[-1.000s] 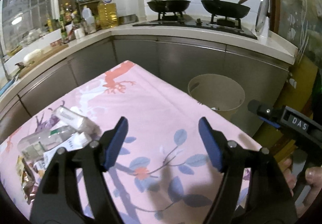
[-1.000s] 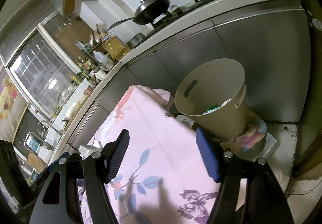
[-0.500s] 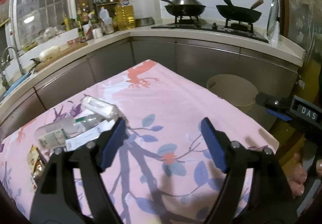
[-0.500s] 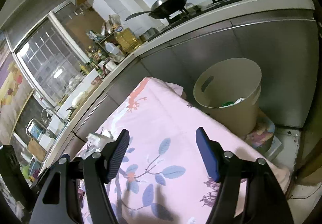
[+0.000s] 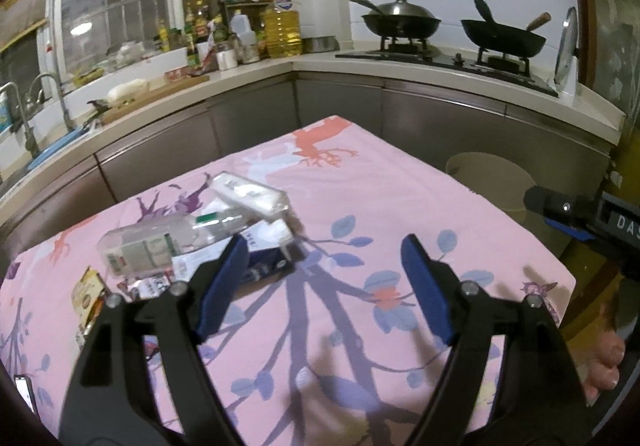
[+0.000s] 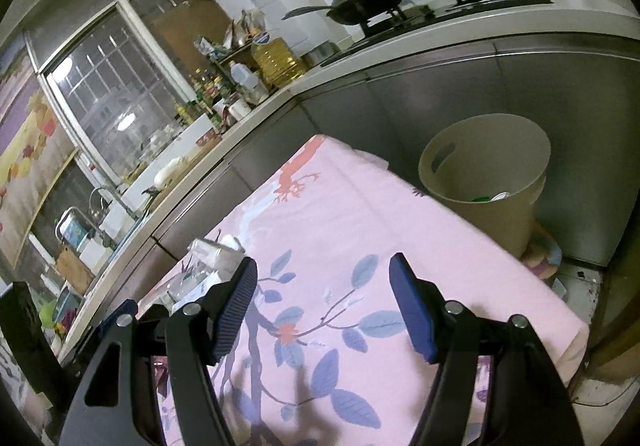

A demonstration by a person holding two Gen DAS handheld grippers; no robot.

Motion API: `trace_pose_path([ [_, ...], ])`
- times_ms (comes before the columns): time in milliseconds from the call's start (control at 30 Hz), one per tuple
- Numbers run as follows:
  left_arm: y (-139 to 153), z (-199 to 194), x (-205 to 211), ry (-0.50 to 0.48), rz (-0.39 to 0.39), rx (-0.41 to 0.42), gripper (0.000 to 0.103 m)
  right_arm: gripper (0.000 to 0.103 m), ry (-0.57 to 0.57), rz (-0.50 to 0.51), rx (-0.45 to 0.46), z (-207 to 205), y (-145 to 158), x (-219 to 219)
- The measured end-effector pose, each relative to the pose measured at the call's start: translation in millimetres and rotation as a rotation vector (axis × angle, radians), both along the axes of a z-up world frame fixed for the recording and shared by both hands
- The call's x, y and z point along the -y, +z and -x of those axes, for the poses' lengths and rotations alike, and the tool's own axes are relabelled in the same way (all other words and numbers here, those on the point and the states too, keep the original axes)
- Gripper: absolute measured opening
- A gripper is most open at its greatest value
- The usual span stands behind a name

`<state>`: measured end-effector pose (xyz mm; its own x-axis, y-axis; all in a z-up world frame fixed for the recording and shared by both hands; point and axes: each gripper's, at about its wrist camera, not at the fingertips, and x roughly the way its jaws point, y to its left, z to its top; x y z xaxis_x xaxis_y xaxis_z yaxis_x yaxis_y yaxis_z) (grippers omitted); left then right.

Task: Collect trash
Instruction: 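Move both tools back over the table toward the remaining trash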

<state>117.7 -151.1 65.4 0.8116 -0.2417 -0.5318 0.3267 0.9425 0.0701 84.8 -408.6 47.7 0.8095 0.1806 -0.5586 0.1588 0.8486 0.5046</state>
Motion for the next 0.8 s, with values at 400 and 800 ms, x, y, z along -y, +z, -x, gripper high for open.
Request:
trace_pose_path([
  [400,-5.5,-5.6,-44.6,0.089,0.035,-0.013,0.076,0.066,0.084,0.029,-0.029,-11.3,-3.3,-38.1],
  [800,-16.9,-9.1,-100.2,0.198,0.059,-0.032,0.076,0.066,0.185,0.06,-0.055,-26.0,-6.8,-83.7],
])
